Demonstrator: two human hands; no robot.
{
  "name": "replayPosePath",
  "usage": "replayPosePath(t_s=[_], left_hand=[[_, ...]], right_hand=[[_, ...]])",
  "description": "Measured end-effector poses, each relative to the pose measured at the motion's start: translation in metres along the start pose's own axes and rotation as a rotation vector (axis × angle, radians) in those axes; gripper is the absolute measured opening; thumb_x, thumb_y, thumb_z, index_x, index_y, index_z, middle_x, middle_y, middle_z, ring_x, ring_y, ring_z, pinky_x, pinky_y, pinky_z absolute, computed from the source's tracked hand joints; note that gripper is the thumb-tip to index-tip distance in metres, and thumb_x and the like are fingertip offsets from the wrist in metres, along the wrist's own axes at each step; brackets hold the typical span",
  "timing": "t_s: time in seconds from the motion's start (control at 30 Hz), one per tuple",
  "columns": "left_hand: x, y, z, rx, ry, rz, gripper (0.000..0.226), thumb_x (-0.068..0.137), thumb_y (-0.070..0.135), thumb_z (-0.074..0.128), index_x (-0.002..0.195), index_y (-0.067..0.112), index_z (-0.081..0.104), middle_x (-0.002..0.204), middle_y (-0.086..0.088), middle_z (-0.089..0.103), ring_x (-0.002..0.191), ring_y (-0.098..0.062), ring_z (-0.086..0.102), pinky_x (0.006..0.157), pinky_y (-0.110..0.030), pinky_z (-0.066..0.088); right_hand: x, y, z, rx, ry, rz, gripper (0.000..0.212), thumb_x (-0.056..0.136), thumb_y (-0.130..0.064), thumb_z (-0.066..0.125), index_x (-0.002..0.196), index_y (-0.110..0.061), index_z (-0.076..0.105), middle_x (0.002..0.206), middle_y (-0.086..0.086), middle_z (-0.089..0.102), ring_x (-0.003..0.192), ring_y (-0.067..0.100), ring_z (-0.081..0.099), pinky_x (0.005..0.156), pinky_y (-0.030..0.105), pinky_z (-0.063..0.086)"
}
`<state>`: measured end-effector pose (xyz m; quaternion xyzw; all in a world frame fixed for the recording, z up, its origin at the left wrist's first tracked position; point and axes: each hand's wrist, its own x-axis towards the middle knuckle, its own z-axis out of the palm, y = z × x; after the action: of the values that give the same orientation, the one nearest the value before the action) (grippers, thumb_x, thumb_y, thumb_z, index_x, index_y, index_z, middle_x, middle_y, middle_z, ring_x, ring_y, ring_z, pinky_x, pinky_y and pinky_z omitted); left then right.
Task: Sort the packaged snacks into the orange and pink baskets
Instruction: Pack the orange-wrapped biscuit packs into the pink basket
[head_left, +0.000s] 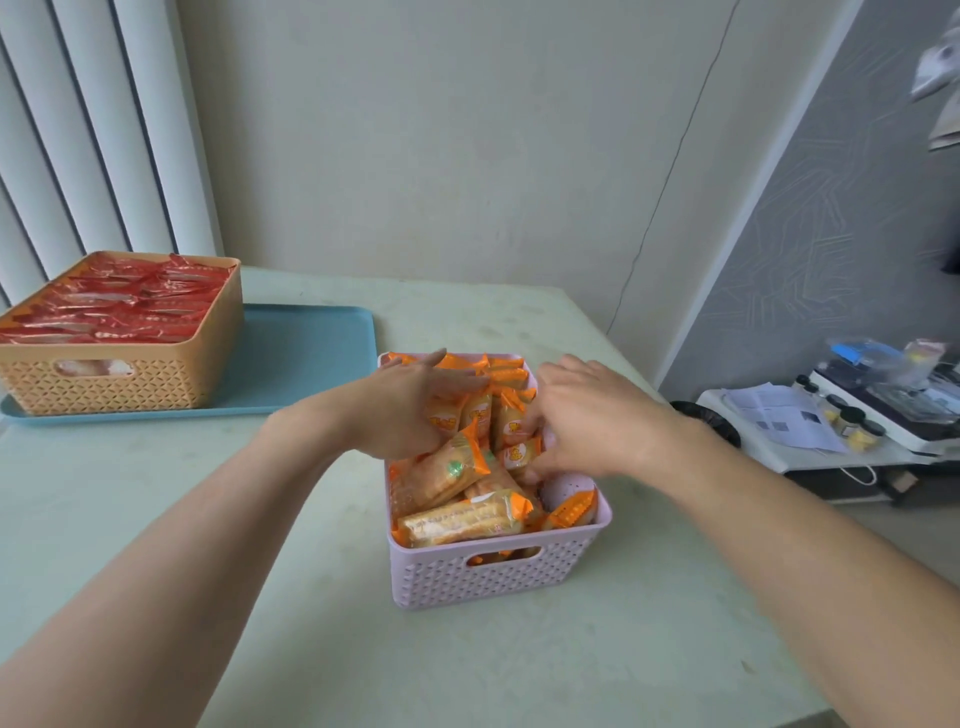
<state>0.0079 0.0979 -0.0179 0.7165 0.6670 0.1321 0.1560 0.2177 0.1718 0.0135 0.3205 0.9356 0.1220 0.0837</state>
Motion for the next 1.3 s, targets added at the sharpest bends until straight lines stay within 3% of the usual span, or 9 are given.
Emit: replayPosePath(t_s=[0.2, 0.3, 0.37, 0.6, 0.77, 0.87, 0.97, 1.1, 1.3], left_hand=[[0.005, -0.007, 0.006, -0.027, -0.029, -0.023, 0.078, 0.086, 0.019, 0.059, 0.149, 0.055, 0.031, 0.163, 0.009, 0.028, 0.155, -0.009, 0.003, 0.124, -0.042, 0.014], [0.002, -0.005, 0.003, -0.03, -0.026, -0.003, 0.076, 0.088, 0.014, 0.062, 0.148, 0.051, 0.037, 0.155, 0.014, 0.039, 0.152, -0.013, 0.022, 0.118, -0.031, 0.027], [0.001, -0.003, 0.001, -0.027, -0.015, 0.004, 0.075, 0.087, 0.011, 0.063, 0.147, 0.05, 0.04, 0.152, 0.013, 0.044, 0.145, -0.014, 0.034, 0.11, -0.026, 0.031], [0.003, -0.005, 0.002, 0.016, -0.014, 0.048, 0.066, 0.088, 0.016, 0.063, 0.149, 0.035, 0.046, 0.159, 0.024, 0.03, 0.153, -0.007, 0.013, 0.125, -0.037, 0.016], [0.002, -0.002, 0.001, -0.012, 0.045, 0.069, 0.05, 0.091, 0.027, 0.065, 0.14, 0.031, 0.058, 0.153, 0.023, 0.041, 0.146, -0.008, 0.033, 0.118, -0.028, 0.028], [0.003, -0.001, 0.002, -0.016, 0.089, 0.035, 0.049, 0.086, 0.027, 0.067, 0.134, 0.033, 0.063, 0.147, 0.02, 0.05, 0.134, -0.011, 0.049, 0.111, -0.029, 0.039], [0.002, 0.0, 0.002, -0.009, 0.086, 0.014, 0.042, 0.088, 0.029, 0.066, 0.13, 0.032, 0.066, 0.15, 0.02, 0.046, 0.135, -0.011, 0.047, 0.108, -0.025, 0.037], [0.001, 0.002, 0.003, 0.027, 0.089, 0.035, 0.036, 0.088, 0.026, 0.064, 0.123, 0.031, 0.07, 0.153, 0.019, 0.044, 0.136, -0.014, 0.047, 0.11, -0.028, 0.037], [0.001, 0.004, 0.004, 0.023, 0.063, 0.024, 0.038, 0.09, 0.024, 0.062, 0.128, 0.03, 0.067, 0.154, 0.017, 0.043, 0.139, -0.015, 0.044, 0.113, -0.029, 0.034]], right_hand=[[-0.005, -0.01, 0.007, -0.07, 0.061, -0.013, 0.025, 0.089, -0.043, 0.066, 0.103, -0.023, 0.073, 0.101, -0.003, 0.052, 0.11, 0.021, 0.046, 0.083, 0.031, 0.03], [-0.009, -0.007, -0.003, -0.028, 0.178, 0.006, 0.008, 0.09, -0.027, 0.059, 0.087, -0.021, 0.064, 0.088, -0.001, 0.061, 0.101, 0.024, 0.053, 0.076, 0.032, 0.032], [-0.008, 0.001, -0.009, 0.033, 0.209, 0.039, 0.011, 0.093, -0.029, 0.059, 0.085, -0.022, 0.056, 0.084, 0.0, 0.062, 0.097, 0.026, 0.056, 0.072, 0.034, 0.035], [-0.002, -0.002, 0.004, -0.064, -0.007, -0.032, 0.05, 0.081, -0.07, 0.062, 0.113, -0.034, 0.073, 0.108, -0.006, 0.051, 0.107, 0.017, 0.038, 0.093, 0.034, 0.036], [-0.006, -0.007, 0.006, -0.014, -0.019, 0.008, 0.039, 0.09, -0.053, 0.06, 0.11, -0.022, 0.071, 0.108, -0.002, 0.051, 0.106, 0.018, 0.039, 0.095, 0.034, 0.038], [-0.007, 0.001, -0.003, 0.089, 0.079, 0.063, 0.023, 0.084, -0.032, 0.067, 0.104, -0.022, 0.063, 0.096, -0.004, 0.058, 0.099, 0.021, 0.049, 0.079, 0.035, 0.047], [-0.006, 0.004, -0.011, 0.285, 0.138, 0.097, 0.03, 0.083, -0.02, 0.072, 0.104, -0.034, 0.055, 0.084, -0.011, 0.052, 0.089, 0.019, 0.048, 0.07, 0.034, 0.04], [-0.007, 0.003, -0.005, 0.357, 0.227, 0.061, 0.028, 0.087, -0.017, 0.07, 0.106, -0.036, 0.061, 0.095, -0.011, 0.059, 0.103, 0.018, 0.052, 0.082, 0.039, 0.049], [-0.002, -0.006, 0.012, 0.141, 0.148, -0.096, 0.039, 0.082, 0.0, 0.057, 0.108, -0.028, 0.064, 0.095, -0.007, 0.057, 0.105, 0.022, 0.051, 0.073, 0.031, 0.037]])
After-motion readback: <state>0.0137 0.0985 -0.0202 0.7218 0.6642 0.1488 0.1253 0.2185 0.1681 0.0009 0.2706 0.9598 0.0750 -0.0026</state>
